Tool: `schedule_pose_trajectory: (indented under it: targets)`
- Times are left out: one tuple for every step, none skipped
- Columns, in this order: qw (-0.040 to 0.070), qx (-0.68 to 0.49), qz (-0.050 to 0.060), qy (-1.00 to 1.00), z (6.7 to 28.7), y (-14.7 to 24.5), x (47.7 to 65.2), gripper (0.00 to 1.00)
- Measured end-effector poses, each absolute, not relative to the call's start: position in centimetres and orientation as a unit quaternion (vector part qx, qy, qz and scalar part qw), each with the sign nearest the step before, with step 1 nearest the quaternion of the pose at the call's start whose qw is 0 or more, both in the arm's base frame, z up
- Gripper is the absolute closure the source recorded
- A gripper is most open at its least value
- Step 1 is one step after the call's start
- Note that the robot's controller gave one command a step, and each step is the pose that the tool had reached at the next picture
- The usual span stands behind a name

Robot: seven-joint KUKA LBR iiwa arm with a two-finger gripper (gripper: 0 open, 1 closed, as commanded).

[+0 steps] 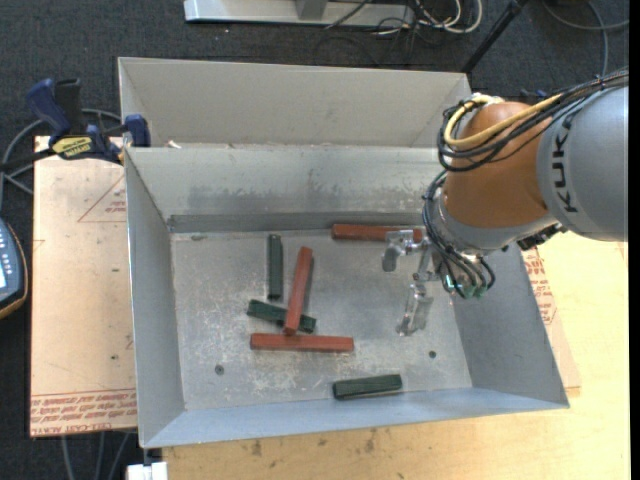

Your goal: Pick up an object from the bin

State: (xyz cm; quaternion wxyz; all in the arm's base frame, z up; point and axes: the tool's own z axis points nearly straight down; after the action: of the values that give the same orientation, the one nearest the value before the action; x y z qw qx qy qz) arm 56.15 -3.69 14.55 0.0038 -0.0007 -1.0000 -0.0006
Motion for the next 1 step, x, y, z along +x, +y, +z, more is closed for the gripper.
schedule_pose_trajectory:
  targets:
    - [0.002, -0.098, -0.002, -0.995, 6.93, 4.7, 55.2, 0.0]
